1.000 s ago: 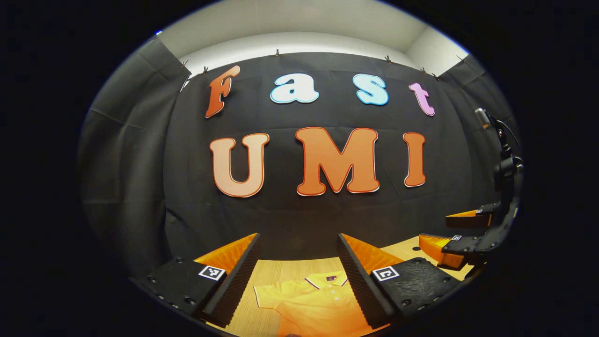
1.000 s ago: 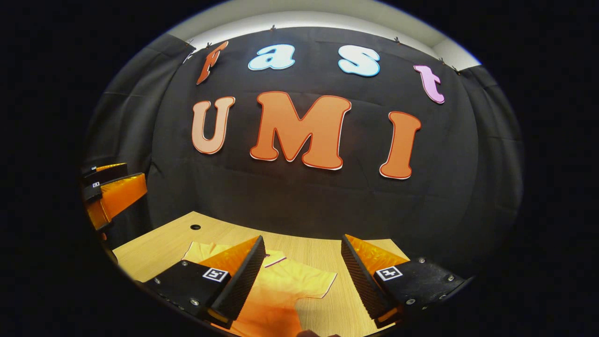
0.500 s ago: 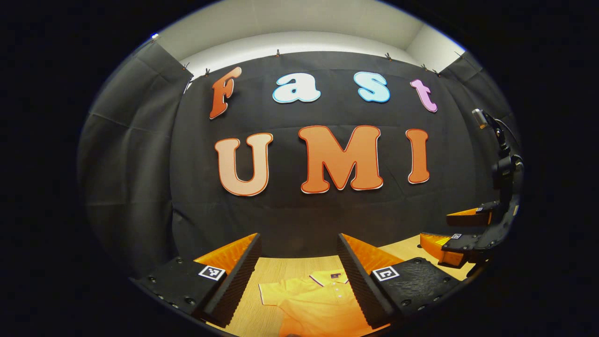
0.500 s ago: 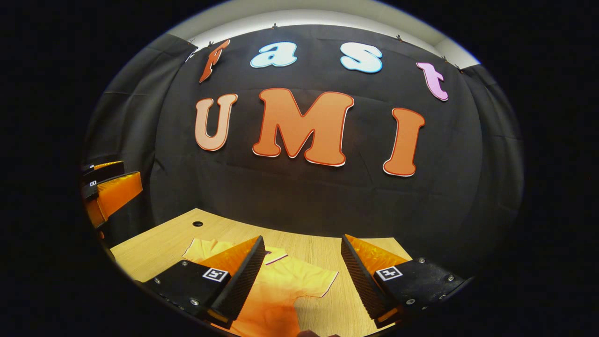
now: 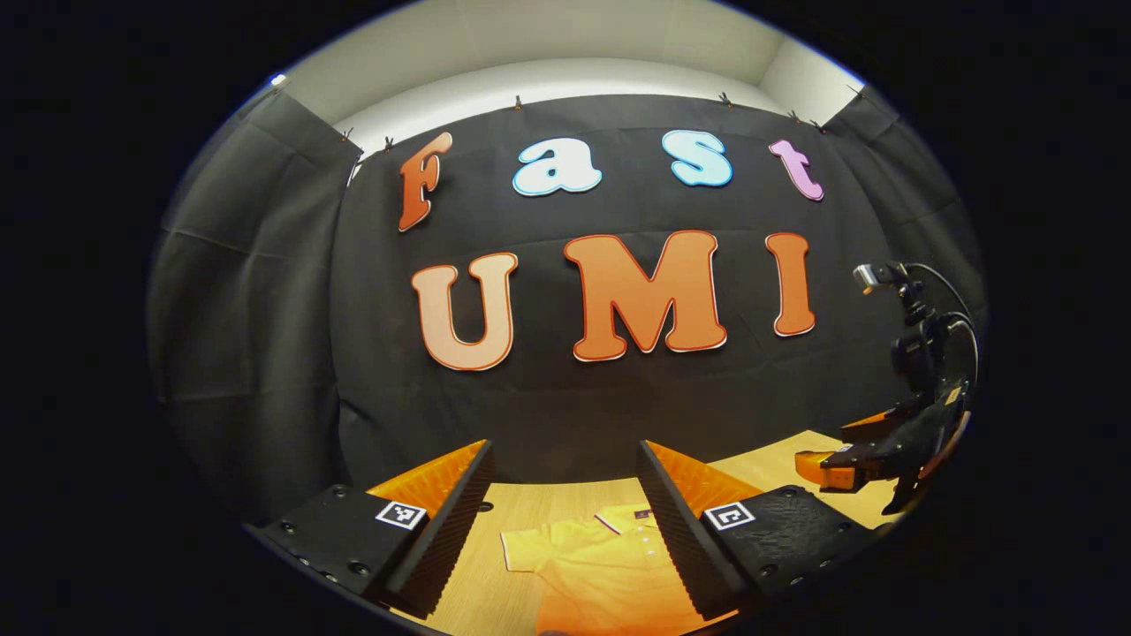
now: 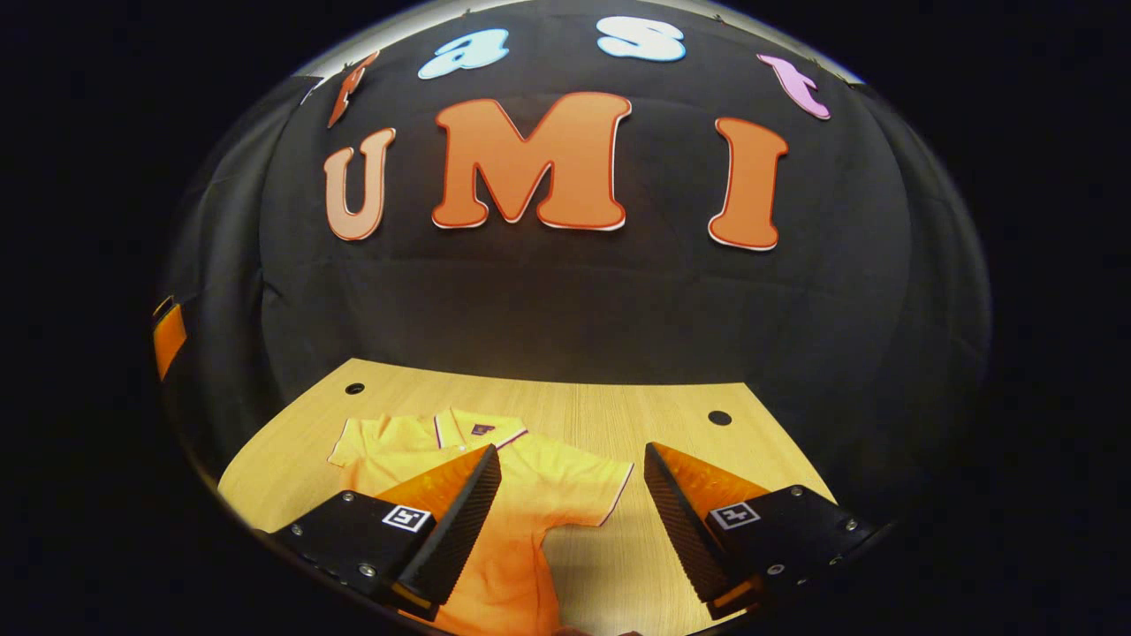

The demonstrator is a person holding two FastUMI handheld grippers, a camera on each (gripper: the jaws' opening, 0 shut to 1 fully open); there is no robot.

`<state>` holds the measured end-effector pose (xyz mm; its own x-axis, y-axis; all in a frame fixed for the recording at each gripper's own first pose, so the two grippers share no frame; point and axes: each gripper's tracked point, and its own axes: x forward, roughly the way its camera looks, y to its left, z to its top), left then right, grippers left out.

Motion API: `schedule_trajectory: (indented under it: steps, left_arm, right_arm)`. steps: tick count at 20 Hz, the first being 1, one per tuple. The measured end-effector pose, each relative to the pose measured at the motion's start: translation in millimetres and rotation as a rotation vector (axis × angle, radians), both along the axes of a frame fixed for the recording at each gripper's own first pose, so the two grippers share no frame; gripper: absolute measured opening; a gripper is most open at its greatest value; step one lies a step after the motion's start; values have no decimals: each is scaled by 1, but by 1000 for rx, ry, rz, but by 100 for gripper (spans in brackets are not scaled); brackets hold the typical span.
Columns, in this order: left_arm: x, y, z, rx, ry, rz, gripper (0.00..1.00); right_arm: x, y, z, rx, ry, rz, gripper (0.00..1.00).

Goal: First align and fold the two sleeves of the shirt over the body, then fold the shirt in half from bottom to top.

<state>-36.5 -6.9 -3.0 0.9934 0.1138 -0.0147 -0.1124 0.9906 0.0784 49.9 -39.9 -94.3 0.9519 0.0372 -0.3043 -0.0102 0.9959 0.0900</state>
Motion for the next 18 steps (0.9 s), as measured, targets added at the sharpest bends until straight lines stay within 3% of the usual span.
schedule_trajectory:
  steps: [7, 18]
  left_arm:
    - [-23, 14, -6, 24, 23, 144, 97]
    - [-67, 16, -25, 66, 123, 319, 100]
  right_arm:
    - [44, -9, -75, 117, 287, 19, 99]
    - [111, -14, -162, 105, 604, 76, 98]
